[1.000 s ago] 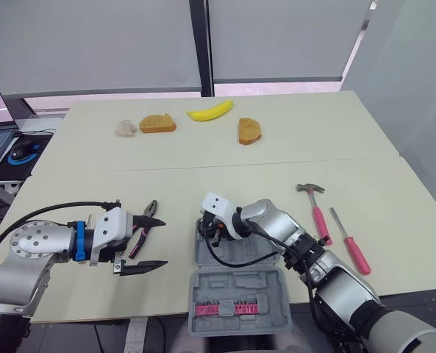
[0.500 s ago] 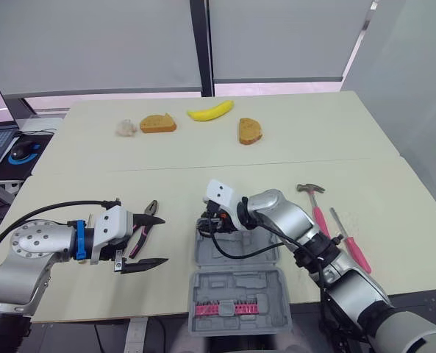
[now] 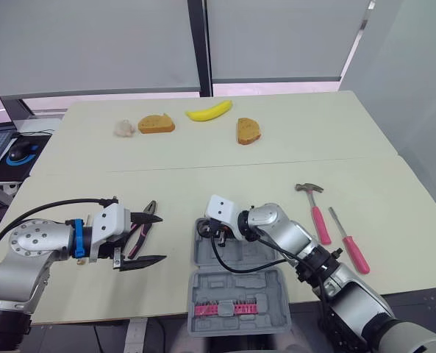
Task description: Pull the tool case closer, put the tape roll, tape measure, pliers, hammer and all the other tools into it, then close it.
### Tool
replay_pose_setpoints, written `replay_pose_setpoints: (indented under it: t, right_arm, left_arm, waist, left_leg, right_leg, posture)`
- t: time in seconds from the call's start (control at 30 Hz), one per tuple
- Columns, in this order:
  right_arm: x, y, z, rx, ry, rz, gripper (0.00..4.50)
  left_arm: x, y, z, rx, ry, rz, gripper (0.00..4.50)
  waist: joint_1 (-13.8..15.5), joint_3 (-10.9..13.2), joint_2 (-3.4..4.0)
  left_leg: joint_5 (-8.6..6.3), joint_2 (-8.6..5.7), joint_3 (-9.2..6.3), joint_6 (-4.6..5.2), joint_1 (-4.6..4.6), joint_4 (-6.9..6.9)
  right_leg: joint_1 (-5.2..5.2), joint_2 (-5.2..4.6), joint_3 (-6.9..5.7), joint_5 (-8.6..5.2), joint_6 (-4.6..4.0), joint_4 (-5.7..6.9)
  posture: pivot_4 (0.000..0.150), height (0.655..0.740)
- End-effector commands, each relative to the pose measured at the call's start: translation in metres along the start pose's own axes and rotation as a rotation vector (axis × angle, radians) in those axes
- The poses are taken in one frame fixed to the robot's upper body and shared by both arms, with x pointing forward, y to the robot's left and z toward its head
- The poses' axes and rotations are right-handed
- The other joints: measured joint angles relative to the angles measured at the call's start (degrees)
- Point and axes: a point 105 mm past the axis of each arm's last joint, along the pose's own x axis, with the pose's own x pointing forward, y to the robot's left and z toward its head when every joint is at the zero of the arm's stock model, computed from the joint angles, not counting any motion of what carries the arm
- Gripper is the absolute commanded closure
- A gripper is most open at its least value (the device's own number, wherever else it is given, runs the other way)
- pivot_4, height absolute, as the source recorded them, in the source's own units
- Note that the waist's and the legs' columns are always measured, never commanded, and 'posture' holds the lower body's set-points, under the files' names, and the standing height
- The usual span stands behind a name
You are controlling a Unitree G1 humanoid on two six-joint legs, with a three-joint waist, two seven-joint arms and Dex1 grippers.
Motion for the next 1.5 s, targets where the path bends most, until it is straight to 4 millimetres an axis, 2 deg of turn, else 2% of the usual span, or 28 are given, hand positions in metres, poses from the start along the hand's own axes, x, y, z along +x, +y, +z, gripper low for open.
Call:
replay_pose_setpoints:
  t: [0.03, 0.2, 0.33, 0.5, 0.7, 0.83, 0.97, 1.1, 1.17, 1.27, 1.3, 1.47, 1.5]
  right_arm:
    - [0.006, -0.006, 0.009, -0.047, -0.053, -0.053, 3.36]
    - [0.013, -0.006, 0.0, -0.039, -0.03, -0.049, 3.36]
    - [0.019, -0.004, -0.016, 0.031, 0.035, -0.038, 3.36]
    - [0.018, -0.005, -0.025, 0.058, 0.068, -0.027, 3.36]
    - [0.013, -0.009, -0.001, 0.037, -0.051, -0.024, 3.36]
    - [-0.005, -0.008, 0.024, 0.021, -0.168, -0.019, 3.36]
    - [-0.039, -0.005, 0.044, -0.045, -0.265, -0.055, 3.36]
    - [-0.086, -0.011, 0.044, -0.103, -0.294, -0.198, 3.36]
    - [-0.106, -0.011, 0.034, -0.099, -0.267, -0.252, 3.36]
    - [-0.148, -0.008, 0.009, -0.083, -0.188, -0.364, 3.36]
    - [-0.167, -0.007, -0.003, -0.063, -0.147, -0.411, 3.36]
    - [-0.224, 0.001, -0.04, 0.048, -0.001, -0.542, 3.36]
    - [-0.238, 0.005, -0.05, 0.08, 0.04, -0.565, 3.19]
  left_arm:
    - [-0.002, 0.004, 0.006, 0.03, -0.018, 0.02, 0.0]
    - [-0.002, 0.003, 0.006, 0.034, -0.015, 0.019, 0.0]
    - [0.0, 0.003, 0.007, 0.037, -0.018, 0.02, 0.0]
    - [0.0, 0.003, 0.008, 0.035, -0.021, 0.022, 0.0]
    - [-0.002, 0.003, 0.007, 0.024, -0.028, 0.035, 0.0]
    - [-0.007, 0.007, 0.007, -0.014, -0.054, 0.084, 0.0]
    - [-0.019, 0.014, 0.004, -0.084, -0.076, 0.181, 0.0]
    - [-0.039, 0.023, -0.011, -0.168, -0.089, 0.367, 0.0]
    - [-0.049, 0.023, -0.021, -0.212, -0.085, 0.442, 0.0]
    - [-0.073, 0.019, -0.043, -0.304, -0.061, 0.58, 0.0]
    - [-0.086, 0.016, -0.055, -0.346, -0.038, 0.637, 0.0]
    - [-0.122, -0.002, -0.09, -0.458, 0.053, 0.748, 0.0]
    - [-0.131, -0.007, -0.098, -0.486, 0.077, 0.769, 0.0]
  waist:
    - [0.0, 0.0, 0.0]
    - [0.0, 0.0, 0.0]
    - [0.0, 0.0, 0.0]
    - [0.0, 0.0, -0.01]
    - [0.0, 0.0, -0.01]
    - [0.0, 0.0, 0.0]
    - [0.0, 0.0, 0.0]
    - [0.2, 0.0, -0.02]
    - [0.2, 0.0, -0.02]
    - [0.3, 0.0, -0.05]
    - [0.4, 0.0, -0.06]
    - [0.4, 0.0, -0.09]
    - [0.5, 0.0, -0.1]
  left_leg:
    - [0.0, 0.0, 0.0, 0.0, 0.0, 0.0]
    - [0.0, 0.01, 0.01, 0.0, 0.0, 0.0]
    - [0.0, 0.01, 0.01, 0.0, 0.02, 0.0]
    - [0.0, 0.07, 0.0, 0.0, 0.08, 0.0]
    - [0.0, 0.07, 0.01, 0.0, 0.07, 0.0]
    - [0.0, 0.07, 0.0, -0.01, 0.02, 0.0]
    - [0.0, 0.08, 0.0, 0.0, 0.0, 0.0]
    - [-0.01, 0.07, 0.0, -0.01, 0.0, 0.0]
    - [-0.01, 0.07, 0.0, -0.01, -0.01, 0.0]
    - [-0.02, 0.07, -0.01, -0.02, -0.01, -0.01]
    - [-0.02, 0.07, -0.01, -0.02, -0.03, -0.02]
    - [-0.02, 0.08, 0.01, -0.01, 0.01, -0.04]
    - [-0.02, 0.1, -0.01, -0.01, 0.03, -0.04]
  right_leg:
    - [0.0, 0.01, 0.0, 0.0, 0.0, 0.0]
    - [0.0, 0.02, 0.02, 0.0, 0.0, 0.0]
    - [0.01, 0.02, 0.02, 0.0, 0.0, 0.01]
    - [0.03, 0.08, 0.02, 0.01, -0.01, 0.03]
    - [0.04, 0.08, 0.03, 0.01, -0.02, 0.02]
    - [0.02, 0.08, 0.03, 0.01, -0.02, 0.02]
    - [0.01, 0.07, 0.03, 0.01, -0.02, 0.01]
    - [0.03, 0.04, 0.03, 0.01, -0.02, -0.02]
    - [0.04, 0.02, 0.02, 0.01, -0.01, -0.06]
    - [0.07, 0.0, 0.01, 0.01, -0.01, -0.08]
    - [0.07, 0.0, 0.01, 0.01, -0.01, -0.12]
    - [0.16, -0.02, -0.01, 0.0, -0.01, -0.2]
    - [0.2, -0.02, -0.05, 0.0, -0.01, -0.21]
  posture:
    - [0.15, 0.74]
    - [0.15, 0.74]
    - [0.15, 0.74]
    - [0.15, 0.74]
    - [0.15, 0.74]
    - [0.15, 0.74]
    - [0.15, 0.74]
    - [0.15, 0.74]
    - [0.15, 0.74]
    - [0.15, 0.74]
    - [0.15, 0.74]
    - [0.15, 0.74]
    - [0.15, 0.74]
